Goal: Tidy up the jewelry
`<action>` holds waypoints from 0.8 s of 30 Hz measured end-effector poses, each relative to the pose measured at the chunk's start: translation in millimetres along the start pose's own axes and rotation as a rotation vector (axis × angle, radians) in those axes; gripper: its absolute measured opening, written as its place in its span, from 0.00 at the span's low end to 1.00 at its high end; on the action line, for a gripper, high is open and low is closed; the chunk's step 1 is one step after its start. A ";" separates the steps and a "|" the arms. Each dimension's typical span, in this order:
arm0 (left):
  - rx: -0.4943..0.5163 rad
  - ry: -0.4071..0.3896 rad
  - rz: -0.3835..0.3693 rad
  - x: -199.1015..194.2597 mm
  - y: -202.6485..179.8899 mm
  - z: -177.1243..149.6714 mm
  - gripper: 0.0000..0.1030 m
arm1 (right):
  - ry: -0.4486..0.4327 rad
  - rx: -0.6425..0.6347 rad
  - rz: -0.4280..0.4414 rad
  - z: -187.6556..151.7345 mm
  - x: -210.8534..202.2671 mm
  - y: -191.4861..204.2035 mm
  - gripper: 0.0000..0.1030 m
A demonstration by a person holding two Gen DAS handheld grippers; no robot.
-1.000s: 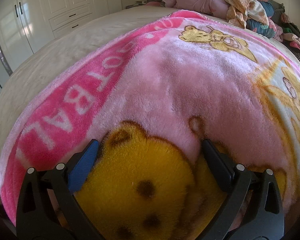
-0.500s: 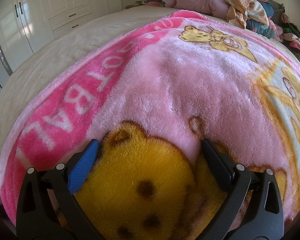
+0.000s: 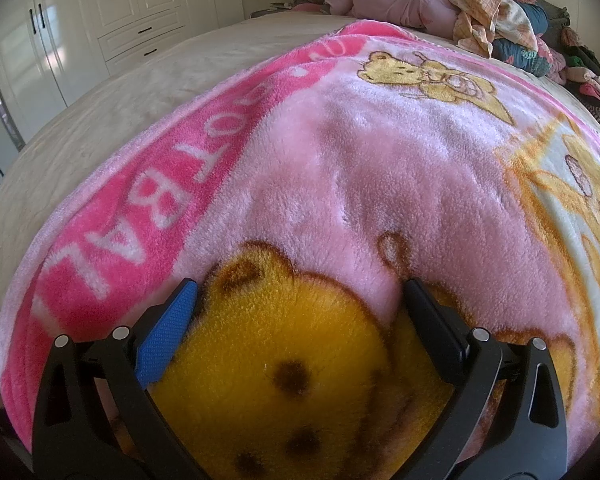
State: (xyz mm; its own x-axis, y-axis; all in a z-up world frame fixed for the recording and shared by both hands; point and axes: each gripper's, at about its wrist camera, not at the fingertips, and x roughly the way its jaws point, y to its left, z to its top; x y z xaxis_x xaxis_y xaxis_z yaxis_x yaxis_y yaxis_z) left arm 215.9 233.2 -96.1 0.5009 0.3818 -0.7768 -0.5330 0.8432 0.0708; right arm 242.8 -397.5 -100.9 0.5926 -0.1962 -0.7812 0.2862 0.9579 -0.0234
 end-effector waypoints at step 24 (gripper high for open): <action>-0.002 0.002 0.000 -0.3 -0.9 0.2 0.90 | 0.001 0.003 0.002 1.8 1.2 1.4 0.95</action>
State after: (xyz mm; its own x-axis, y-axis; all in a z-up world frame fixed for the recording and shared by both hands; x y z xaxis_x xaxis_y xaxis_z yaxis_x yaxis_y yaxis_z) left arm 216.4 232.4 -95.9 0.4999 0.3811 -0.7777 -0.5343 0.8424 0.0694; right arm 245.2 -396.8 -100.7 0.5925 -0.1941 -0.7818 0.2872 0.9576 -0.0201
